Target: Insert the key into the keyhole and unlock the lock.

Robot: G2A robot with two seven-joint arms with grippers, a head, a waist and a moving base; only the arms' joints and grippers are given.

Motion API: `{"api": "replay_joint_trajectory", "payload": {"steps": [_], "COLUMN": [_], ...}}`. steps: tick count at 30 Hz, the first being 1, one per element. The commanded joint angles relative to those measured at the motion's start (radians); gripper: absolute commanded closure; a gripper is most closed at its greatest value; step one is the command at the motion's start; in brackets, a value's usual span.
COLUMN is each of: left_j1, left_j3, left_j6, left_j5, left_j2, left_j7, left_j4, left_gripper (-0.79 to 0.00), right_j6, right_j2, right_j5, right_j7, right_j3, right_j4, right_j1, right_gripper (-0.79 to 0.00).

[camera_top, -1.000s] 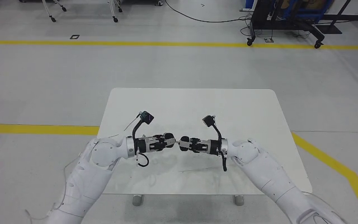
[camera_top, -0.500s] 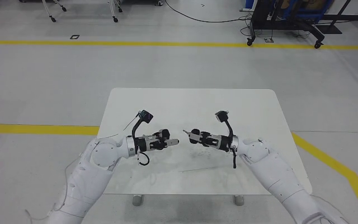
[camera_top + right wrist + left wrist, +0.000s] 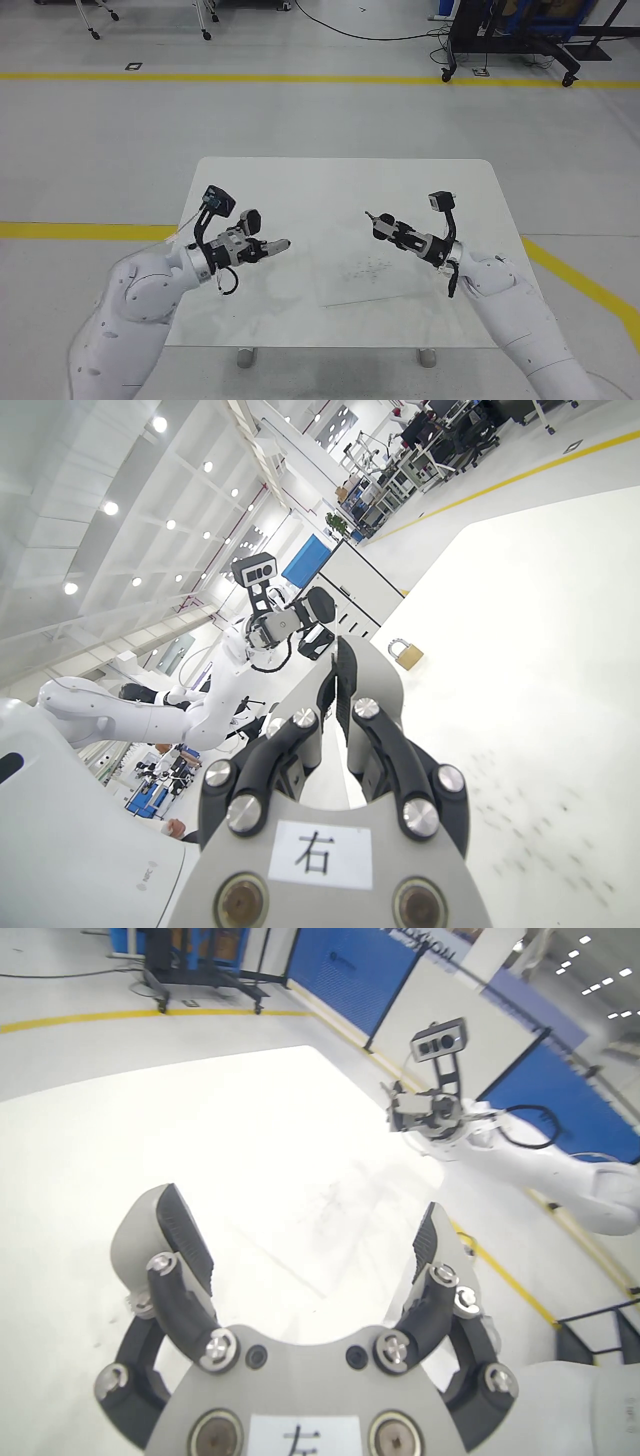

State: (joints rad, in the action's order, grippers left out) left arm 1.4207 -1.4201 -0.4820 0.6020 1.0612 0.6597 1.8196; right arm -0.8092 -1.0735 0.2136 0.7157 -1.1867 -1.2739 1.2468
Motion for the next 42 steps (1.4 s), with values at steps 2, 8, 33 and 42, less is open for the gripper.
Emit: {"api": "replay_joint_trajectory", "payload": {"steps": [2, 8, 33, 42], "left_j1": [0.068, 0.051, -0.176, -0.206], "left_j3": [-0.022, 0.080, 0.310, 0.338], "left_j6": [0.146, 0.206, 0.387, 0.453], "left_j5": [0.305, 0.466, 0.561, 0.601], "left_j2": [-0.005, -0.001, 0.050, 0.061], "left_j7": [-0.054, 0.070, 0.243, 0.292], "left_j4": [0.081, 0.037, -0.193, -0.221], "left_gripper": [-0.785, -0.785, -0.329, -0.296], "right_j6": [0.000, 0.000, 0.000, 0.000], "right_j2": [0.000, 0.000, 0.000, 0.000], "right_j5": [0.000, 0.000, 0.000, 0.000], "right_j7": [0.000, 0.000, 0.000, 0.000], "right_j3": [0.000, 0.000, 0.000, 0.000], "right_j4": [0.000, 0.000, 0.000, 0.000], "right_j1": [0.000, 0.000, 0.000, 0.000], "right_gripper": [0.000, 0.000, 0.000, 0.000]}}
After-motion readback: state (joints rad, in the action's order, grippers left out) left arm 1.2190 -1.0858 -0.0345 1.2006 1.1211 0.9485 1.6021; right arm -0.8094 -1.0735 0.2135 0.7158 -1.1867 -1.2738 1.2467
